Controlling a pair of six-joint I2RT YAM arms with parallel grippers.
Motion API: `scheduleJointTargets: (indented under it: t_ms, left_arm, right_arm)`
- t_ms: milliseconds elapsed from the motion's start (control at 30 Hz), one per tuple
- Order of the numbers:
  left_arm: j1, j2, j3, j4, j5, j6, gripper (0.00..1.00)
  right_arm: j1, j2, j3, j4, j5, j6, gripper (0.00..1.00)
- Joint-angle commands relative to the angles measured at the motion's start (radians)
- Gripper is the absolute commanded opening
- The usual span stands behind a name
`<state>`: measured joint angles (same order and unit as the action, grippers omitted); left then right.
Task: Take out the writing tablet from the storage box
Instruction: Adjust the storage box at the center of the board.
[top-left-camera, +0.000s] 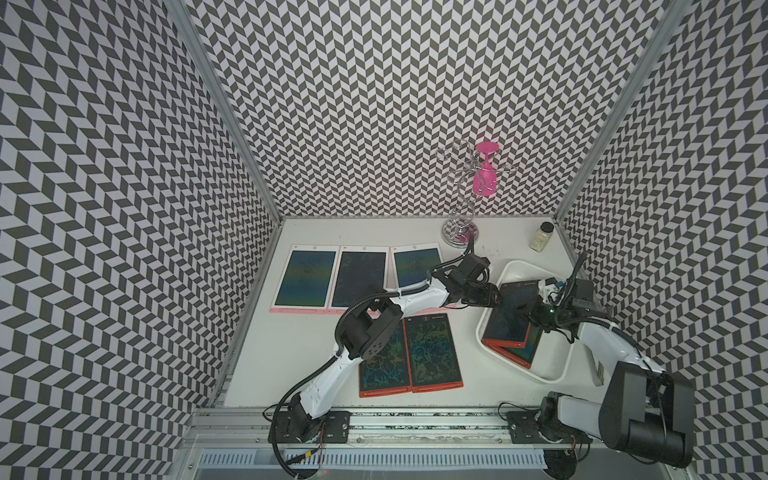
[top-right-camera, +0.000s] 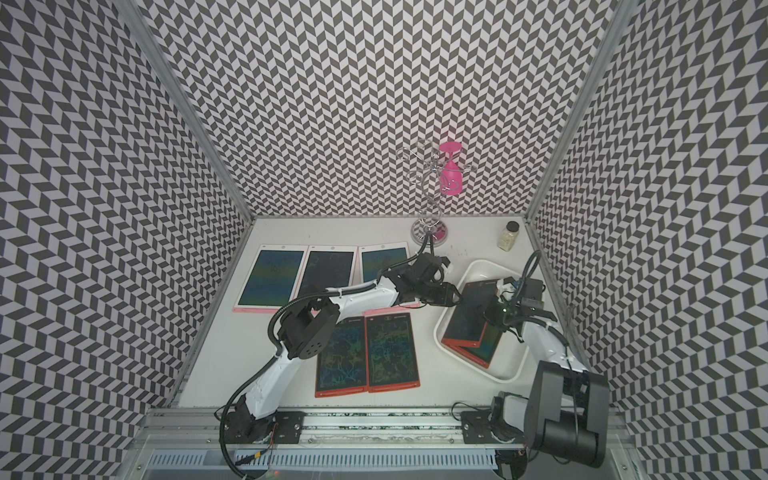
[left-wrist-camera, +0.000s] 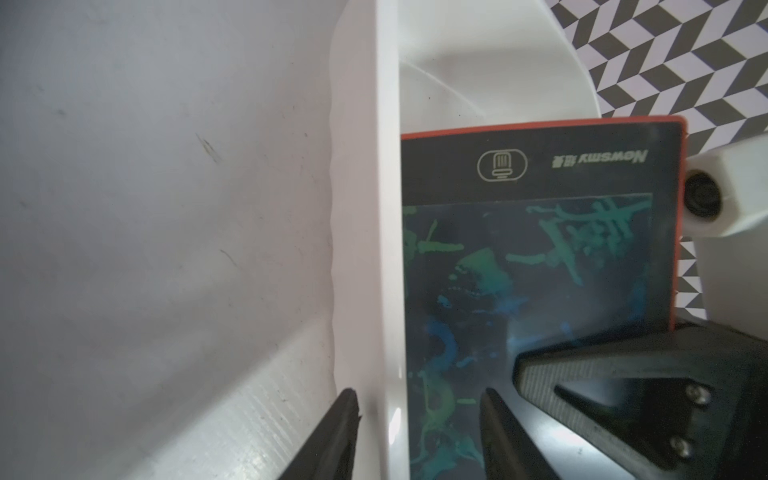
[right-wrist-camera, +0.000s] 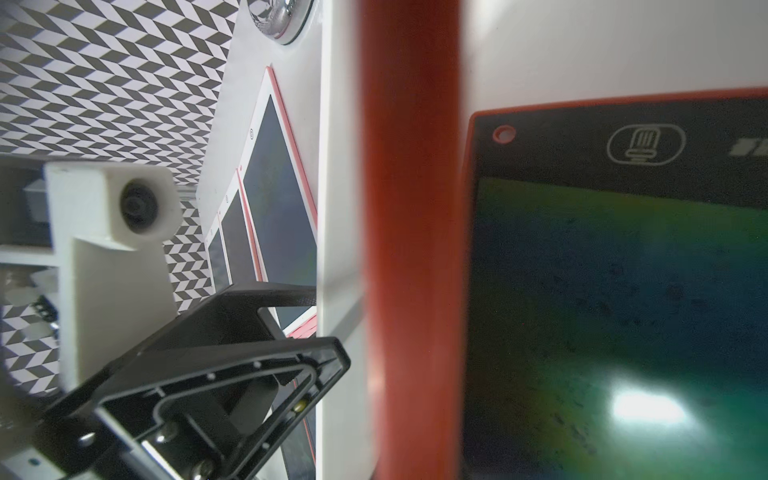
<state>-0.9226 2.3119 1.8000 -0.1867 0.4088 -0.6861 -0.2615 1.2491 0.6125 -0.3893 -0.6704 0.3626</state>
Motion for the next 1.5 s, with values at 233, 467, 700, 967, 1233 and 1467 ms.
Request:
scheduleJointTargets:
  t_ms: [233,467,700,967,1233,1467]
  left_arm:
    - [0.023,-0.115,-0.005,0.035,-0.016,0.04,0.52]
    - [0.03,-0.156,-0.012,0.016,-0.044,0.059,0.52]
    - [0.052,-0.209,-0.035,0.009,-0.076,0.072,0.52]
    - [0.113,-0.296,-0.094,-0.011,-0.111,0.091,0.52]
    - [0.192,-0.473,-0.227,-0.025,-0.163,0.113,0.53]
    - [0.287,-0.64,-0.366,-0.069,-0.176,0.123,0.53]
  right_arm:
    - [-0.005,-0.074,0.06,0.056,-0.021,0.01,0.0]
    - [-0.005,-0.113,0.096,0.039,0.013,0.025,0.0]
    - [-0.004,-0.132,0.152,0.004,0.021,0.032,0.0]
    - [-0.004,-0.164,0.224,-0.047,-0.006,0.022,0.0]
    - [0.013,-0.17,0.348,-0.123,-0.001,0.001,0.0]
    - [0.122,-0.172,0.402,-0.124,0.021,0.032,0.0]
